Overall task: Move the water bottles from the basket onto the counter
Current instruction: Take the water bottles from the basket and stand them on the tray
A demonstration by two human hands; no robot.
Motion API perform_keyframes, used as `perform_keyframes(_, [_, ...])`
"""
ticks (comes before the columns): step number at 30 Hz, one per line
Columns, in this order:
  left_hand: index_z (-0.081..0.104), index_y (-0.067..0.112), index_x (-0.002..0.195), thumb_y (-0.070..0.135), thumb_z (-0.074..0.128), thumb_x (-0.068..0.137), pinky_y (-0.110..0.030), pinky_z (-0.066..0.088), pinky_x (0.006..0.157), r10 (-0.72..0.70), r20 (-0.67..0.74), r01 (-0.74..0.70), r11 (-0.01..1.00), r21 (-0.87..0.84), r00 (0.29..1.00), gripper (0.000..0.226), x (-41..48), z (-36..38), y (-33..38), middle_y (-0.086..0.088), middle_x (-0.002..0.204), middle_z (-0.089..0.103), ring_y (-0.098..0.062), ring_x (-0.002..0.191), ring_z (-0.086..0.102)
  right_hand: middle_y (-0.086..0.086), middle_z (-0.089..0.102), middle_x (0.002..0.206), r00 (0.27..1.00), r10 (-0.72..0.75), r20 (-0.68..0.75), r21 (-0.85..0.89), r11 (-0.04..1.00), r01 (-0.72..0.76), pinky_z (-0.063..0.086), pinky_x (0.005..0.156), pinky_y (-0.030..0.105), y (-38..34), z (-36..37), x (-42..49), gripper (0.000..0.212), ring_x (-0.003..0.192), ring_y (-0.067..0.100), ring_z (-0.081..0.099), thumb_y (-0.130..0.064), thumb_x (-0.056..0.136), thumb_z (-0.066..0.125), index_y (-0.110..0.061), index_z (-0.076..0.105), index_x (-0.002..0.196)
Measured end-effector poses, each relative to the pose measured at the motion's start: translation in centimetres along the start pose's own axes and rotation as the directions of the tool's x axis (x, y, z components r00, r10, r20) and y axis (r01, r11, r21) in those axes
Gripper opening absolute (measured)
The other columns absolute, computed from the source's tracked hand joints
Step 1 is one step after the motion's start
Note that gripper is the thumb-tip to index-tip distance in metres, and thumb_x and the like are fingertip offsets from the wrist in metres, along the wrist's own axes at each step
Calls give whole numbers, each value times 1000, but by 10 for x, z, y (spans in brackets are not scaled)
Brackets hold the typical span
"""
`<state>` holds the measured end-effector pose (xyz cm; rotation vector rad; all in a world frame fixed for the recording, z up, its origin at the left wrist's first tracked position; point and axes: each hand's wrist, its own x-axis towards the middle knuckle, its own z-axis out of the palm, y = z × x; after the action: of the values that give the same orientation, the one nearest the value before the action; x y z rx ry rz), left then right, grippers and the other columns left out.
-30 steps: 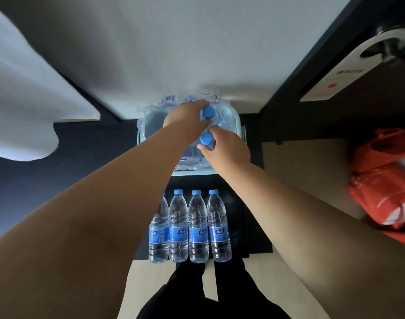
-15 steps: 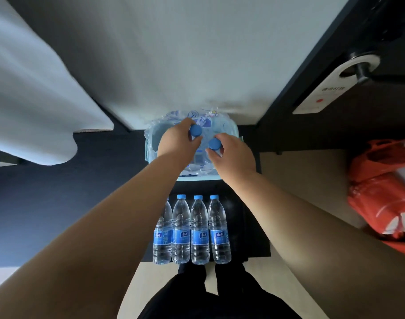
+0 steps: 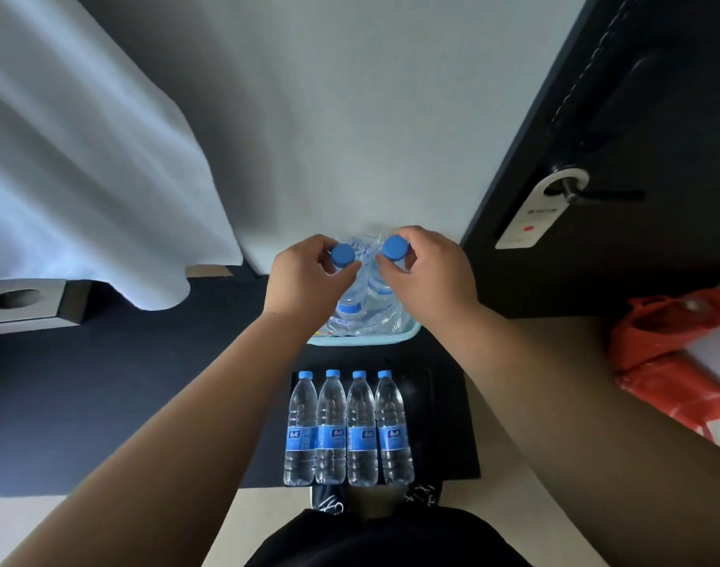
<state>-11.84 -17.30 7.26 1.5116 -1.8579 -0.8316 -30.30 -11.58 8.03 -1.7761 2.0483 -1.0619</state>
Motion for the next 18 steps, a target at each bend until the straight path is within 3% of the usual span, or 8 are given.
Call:
perform_keyframes(4, [68, 32, 88, 37, 82, 80, -12, 41, 56, 64, -14, -64, 998, 7, 998, 16, -25, -12, 11, 13, 71, 63, -2, 64, 56, -1, 61, 74, 1000, 19, -14, -13, 1000, -19, 51, 62, 41, -14, -14, -20, 20, 68, 22, 56, -31, 87, 78, -14, 69, 93])
perform_keyframes(9, [65, 35, 86, 41, 79, 78, -12, 39, 55, 84, 65, -88, 994, 68, 994, 17, -57, -17, 6, 14, 70, 62, -3, 65, 58, -5, 58, 67, 993, 65, 93, -59, 996, -60, 48, 54, 37, -13, -27, -48, 20, 61, 20, 56, -33, 84, 78, -17, 66, 85])
perform_keyframes(15, [65, 32, 82, 44, 79, 77, -23, 50, 51, -116, 221, 88, 987, 133, 968, 19, -94, 7, -44, 10, 65, 63, -9, 60, 60, -5, 61, 71, 925, 190, 329, -154, 977, -146, 51, 56, 37, 14, -12, -89, 22, 64, 17, 59, -38, 85, 76, -21, 62, 81])
perform_keyframes(18, [62, 30, 74, 43, 77, 76, -17, 40, 48, -216, 302, 157, 965, 208, 929, 20, -112, 22, -72, 10, 63, 62, -7, 57, 57, -3, 62, 71, 875, 293, 387, -228, 949, -217, 55, 59, 41, 33, 0, -112, 21, 65, 18, 61, -40, 84, 70, -22, 61, 79])
